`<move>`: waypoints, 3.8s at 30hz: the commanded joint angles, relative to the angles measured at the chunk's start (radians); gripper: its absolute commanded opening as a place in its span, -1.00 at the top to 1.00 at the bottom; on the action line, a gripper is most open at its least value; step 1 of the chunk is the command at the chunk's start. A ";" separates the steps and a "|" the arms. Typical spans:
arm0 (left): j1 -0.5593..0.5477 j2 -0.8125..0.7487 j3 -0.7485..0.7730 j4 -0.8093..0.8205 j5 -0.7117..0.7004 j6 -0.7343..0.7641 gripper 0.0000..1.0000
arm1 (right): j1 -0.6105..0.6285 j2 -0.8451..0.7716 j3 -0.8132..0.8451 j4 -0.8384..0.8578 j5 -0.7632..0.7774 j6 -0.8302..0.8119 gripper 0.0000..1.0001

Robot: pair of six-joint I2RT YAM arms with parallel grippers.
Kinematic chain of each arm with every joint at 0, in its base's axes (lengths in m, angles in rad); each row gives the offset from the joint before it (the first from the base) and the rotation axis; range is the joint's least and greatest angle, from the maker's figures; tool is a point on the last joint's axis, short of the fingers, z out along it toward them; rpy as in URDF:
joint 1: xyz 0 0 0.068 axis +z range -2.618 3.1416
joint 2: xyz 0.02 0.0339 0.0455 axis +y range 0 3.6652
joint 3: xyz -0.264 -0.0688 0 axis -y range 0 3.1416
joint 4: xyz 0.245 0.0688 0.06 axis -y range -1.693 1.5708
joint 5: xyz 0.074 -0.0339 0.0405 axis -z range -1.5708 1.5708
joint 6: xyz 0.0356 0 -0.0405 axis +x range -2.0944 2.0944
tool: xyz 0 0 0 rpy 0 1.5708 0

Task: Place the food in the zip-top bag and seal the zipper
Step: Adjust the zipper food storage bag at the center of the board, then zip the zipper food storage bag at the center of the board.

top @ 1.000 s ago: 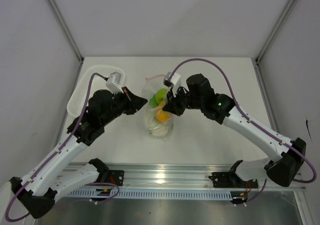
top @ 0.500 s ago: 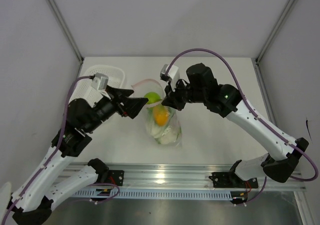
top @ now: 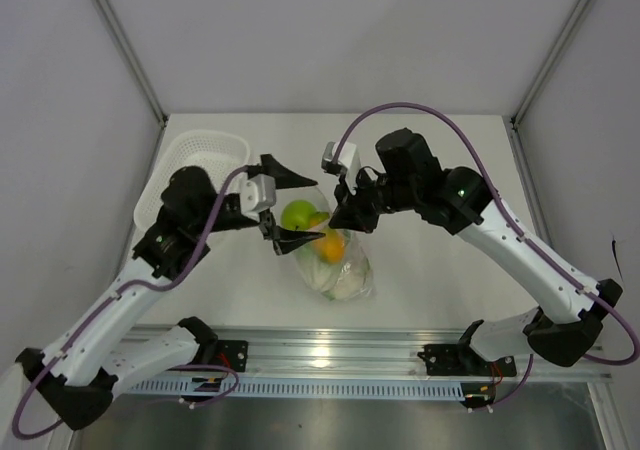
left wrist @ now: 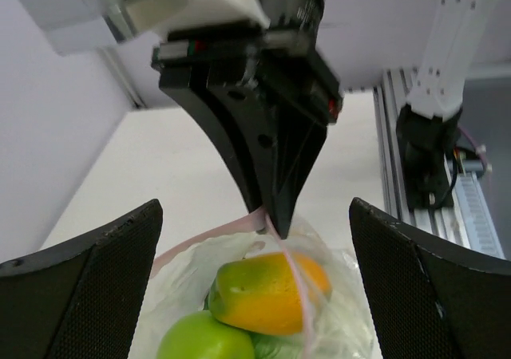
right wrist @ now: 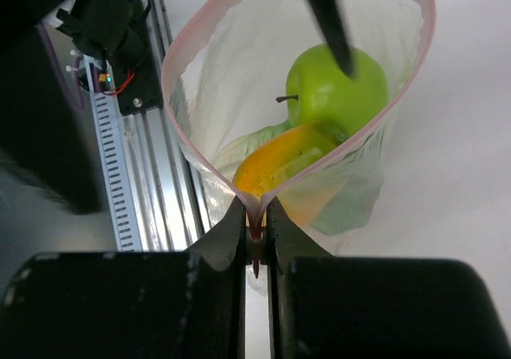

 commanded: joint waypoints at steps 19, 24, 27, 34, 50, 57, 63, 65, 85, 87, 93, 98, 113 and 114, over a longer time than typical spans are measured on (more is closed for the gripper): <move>0.021 0.354 0.360 -0.716 0.335 0.464 -0.70 | -0.001 -0.081 -0.031 0.039 -0.098 -0.008 1.00; 0.023 0.380 0.360 -0.670 0.341 0.427 -0.59 | -0.007 -0.083 -0.035 0.046 -0.127 -0.006 1.00; 0.021 0.398 0.375 -0.647 0.346 0.410 -0.58 | -0.007 -0.084 -0.034 0.042 -0.130 -0.006 1.00; 0.021 0.493 0.430 -0.751 0.283 0.427 0.02 | -0.007 -0.090 -0.024 0.046 -0.110 -0.006 1.00; 0.023 0.358 0.254 -0.627 0.237 0.267 0.99 | -0.054 -0.103 -0.063 0.094 -0.093 0.003 1.00; 0.023 0.319 0.191 -0.511 0.077 0.082 0.99 | -0.073 -0.121 -0.124 0.172 -0.053 0.063 0.40; 0.024 0.257 0.117 -0.386 -0.059 -0.119 0.99 | -0.099 -0.196 -0.267 0.305 -0.026 0.201 -0.91; 0.026 0.242 0.096 -0.365 -0.056 -0.142 0.99 | -0.108 -0.245 -0.326 0.376 -0.041 0.236 -0.99; 0.046 0.187 0.057 -0.239 0.094 -0.251 0.99 | -0.246 -0.247 -0.612 0.854 -0.424 0.454 0.33; 0.050 0.196 0.059 -0.219 0.120 -0.277 0.99 | -0.246 -0.242 -0.624 0.890 -0.430 0.460 0.31; 0.060 0.216 0.057 -0.194 0.143 -0.309 0.99 | -0.245 -0.258 -0.711 1.034 -0.431 0.537 0.17; 0.063 0.216 0.044 -0.174 0.157 -0.322 0.99 | -0.243 -0.247 -0.767 1.132 -0.441 0.597 0.21; 0.087 0.207 0.022 -0.154 0.186 -0.331 0.99 | -0.205 -0.193 -0.778 1.229 -0.472 0.677 1.00; 0.095 0.200 0.010 -0.154 0.184 -0.331 0.96 | -0.203 -0.195 -0.776 1.224 -0.473 0.674 1.00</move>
